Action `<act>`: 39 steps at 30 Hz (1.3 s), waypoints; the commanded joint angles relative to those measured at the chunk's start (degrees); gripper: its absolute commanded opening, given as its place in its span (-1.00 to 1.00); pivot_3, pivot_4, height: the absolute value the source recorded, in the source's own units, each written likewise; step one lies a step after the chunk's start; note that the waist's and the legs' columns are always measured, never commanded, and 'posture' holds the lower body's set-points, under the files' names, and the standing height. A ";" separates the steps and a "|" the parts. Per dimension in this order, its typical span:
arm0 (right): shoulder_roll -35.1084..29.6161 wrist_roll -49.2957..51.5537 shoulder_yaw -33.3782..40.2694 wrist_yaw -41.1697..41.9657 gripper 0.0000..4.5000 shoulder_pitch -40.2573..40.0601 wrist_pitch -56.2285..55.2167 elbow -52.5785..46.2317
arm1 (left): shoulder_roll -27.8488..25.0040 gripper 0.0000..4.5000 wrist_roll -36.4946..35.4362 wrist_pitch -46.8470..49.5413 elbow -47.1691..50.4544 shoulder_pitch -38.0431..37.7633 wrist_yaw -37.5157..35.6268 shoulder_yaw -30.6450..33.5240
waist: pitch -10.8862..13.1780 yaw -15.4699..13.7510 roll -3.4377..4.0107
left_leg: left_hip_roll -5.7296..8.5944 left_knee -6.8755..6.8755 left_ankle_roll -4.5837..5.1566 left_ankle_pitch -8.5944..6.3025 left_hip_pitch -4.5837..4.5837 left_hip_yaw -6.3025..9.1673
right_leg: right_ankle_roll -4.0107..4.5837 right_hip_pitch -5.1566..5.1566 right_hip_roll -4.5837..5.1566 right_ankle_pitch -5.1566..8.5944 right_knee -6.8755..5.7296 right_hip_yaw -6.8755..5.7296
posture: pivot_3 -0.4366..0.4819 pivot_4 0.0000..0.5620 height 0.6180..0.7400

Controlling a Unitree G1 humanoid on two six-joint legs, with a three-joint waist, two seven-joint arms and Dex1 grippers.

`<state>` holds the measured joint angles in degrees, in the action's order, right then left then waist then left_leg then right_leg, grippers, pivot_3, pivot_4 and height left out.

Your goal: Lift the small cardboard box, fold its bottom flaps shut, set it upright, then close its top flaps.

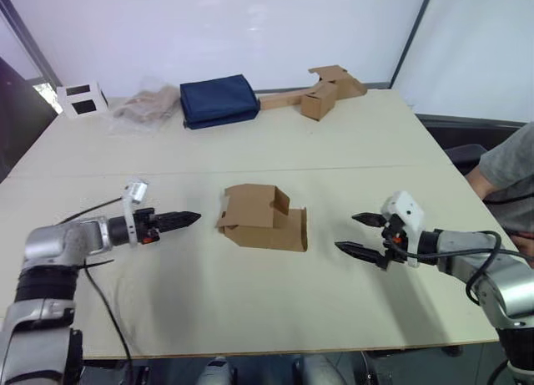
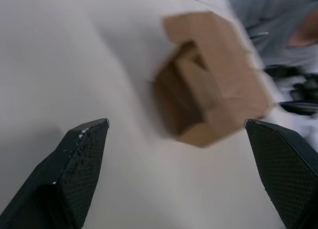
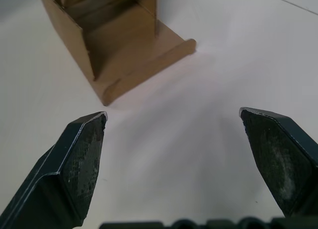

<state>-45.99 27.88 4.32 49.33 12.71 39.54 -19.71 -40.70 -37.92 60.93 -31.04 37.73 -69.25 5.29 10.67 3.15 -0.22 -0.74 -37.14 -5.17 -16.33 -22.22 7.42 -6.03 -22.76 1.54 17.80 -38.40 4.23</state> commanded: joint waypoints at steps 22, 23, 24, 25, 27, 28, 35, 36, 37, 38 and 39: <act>-0.16 10.48 -0.30 -11.38 0.98 3.98 16.19 -25.01 | 16.88 1.00 15.59 -9.41 -35.33 27.10 -15.92 -6.42 | 0.00 -0.55 -0.02 | 0.03 -0.06 -0.01 0.00 -0.08 0.04 | -0.01 -0.02 0.03 0.00 0.03 -0.01 | -0.05 -0.47 1.00; -0.33 10.51 -0.16 -11.55 0.98 3.85 16.30 -25.19 | 17.06 1.00 15.98 -9.54 -35.80 27.48 -16.14 -6.17 | 0.00 -0.56 -0.02 | 0.03 -0.06 -0.01 0.00 -0.08 0.05 | -0.01 -0.03 0.02 0.00 0.03 -0.02 | -0.05 -0.47 1.00; -0.34 10.50 -0.02 -11.90 0.99 3.62 16.32 -25.40 | 17.15 0.89 16.30 -9.61 -36.21 27.79 -16.63 -6.02 | 0.00 -0.56 -0.02 | 0.03 -0.06 0.00 0.00 -0.09 0.05 | -0.01 -0.03 0.02 0.00 0.03 -0.01 | -0.05 -0.47 1.00; -0.30 10.57 0.05 -12.25 1.00 3.47 16.36 -25.57 | 17.16 0.78 16.65 -9.65 -36.54 27.98 -17.33 -6.00 | 0.00 -0.55 -0.02 | 0.03 -0.07 0.00 0.00 -0.09 0.05 | -0.01 -0.02 0.02 0.00 0.03 -0.02 | -0.05 -0.47 1.00; -0.08 10.64 0.09 -12.97 1.00 3.05 16.38 -25.95 | 17.22 0.52 17.29 -9.51 -37.10 28.35 -18.51 -5.94 | 0.00 -0.48 -0.02 | 0.03 -0.06 0.00 0.00 -0.09 0.05 | -0.01 -0.03 0.02 0.00 0.03 -0.01 | -0.05 -0.47 1.00; 0.12 10.67 -0.02 -13.36 1.00 2.90 16.43 -26.14 | 17.25 0.37 17.61 -9.43 -37.30 28.54 -19.09 -5.94 | 0.00 -0.46 -0.02 | 0.03 -0.06 0.00 0.00 -0.09 0.05 | -0.01 -0.03 0.01 0.00 0.03 -0.01 | -0.05 -0.47 1.00; 0.93 10.23 -1.55 -15.01 1.00 2.58 15.80 -26.00 | 17.78 -0.90 19.43 -9.53 -37.76 29.44 -21.45 -5.67 | 0.00 -0.51 -0.02 | 0.03 -0.06 0.00 0.00 -0.09 0.05 | -0.01 -0.03 0.02 0.00 0.02 -0.01 | -0.05 -0.47 1.00; 0.91 10.13 -1.71 -15.03 1.00 2.60 15.68 -25.86 | 17.82 -0.98 19.65 -9.61 -37.70 29.45 -21.79 -5.73 | 0.00 -0.55 -0.02 | 0.03 -0.06 0.00 0.00 -0.09 0.06 | -0.01 -0.03 0.02 0.00 0.02 -0.01 | -0.05 -0.47 1.00; 0.88 10.05 -1.83 -15.02 1.00 2.61 15.54 -25.71 | 17.82 -0.98 19.86 -9.70 -37.55 29.40 -22.28 -5.84 | 0.00 -0.57 -0.02 | 0.03 -0.07 0.00 0.00 -0.09 0.05 | -0.01 -0.02 0.02 0.00 0.02 -0.01 | -0.05 -0.47 1.00; 0.87 9.99 -1.89 -14.99 1.00 2.61 15.39 -25.50 | 17.79 -0.98 20.04 -10.03 -37.26 29.27 -22.55 -5.88 | 0.00 -0.56 -0.02 | 0.03 -0.07 -0.01 0.00 -0.09 0.05 | -0.01 -0.02 0.03 0.00 0.02 -0.01 | -0.05 -0.47 1.00; 0.87 10.00 -1.87 -15.01 1.00 2.60 15.30 -25.42 | 17.68 -0.98 20.23 -10.52 -36.86 29.09 -22.72 -5.84 | 0.00 -0.54 -0.02 | 0.03 -0.07 0.00 0.00 -0.09 0.05 | -0.01 -0.02 0.03 0.00 0.02 -0.01 | -0.05 -0.47 1.00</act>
<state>-45.34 37.82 2.04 34.45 15.11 56.15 -44.07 -22.62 -17.96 51.52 -69.11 65.76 -90.72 -1.26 10.68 2.62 -0.24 -0.71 -37.21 -5.18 -16.33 -22.31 7.47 -6.04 -22.78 1.56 17.80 -38.38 4.22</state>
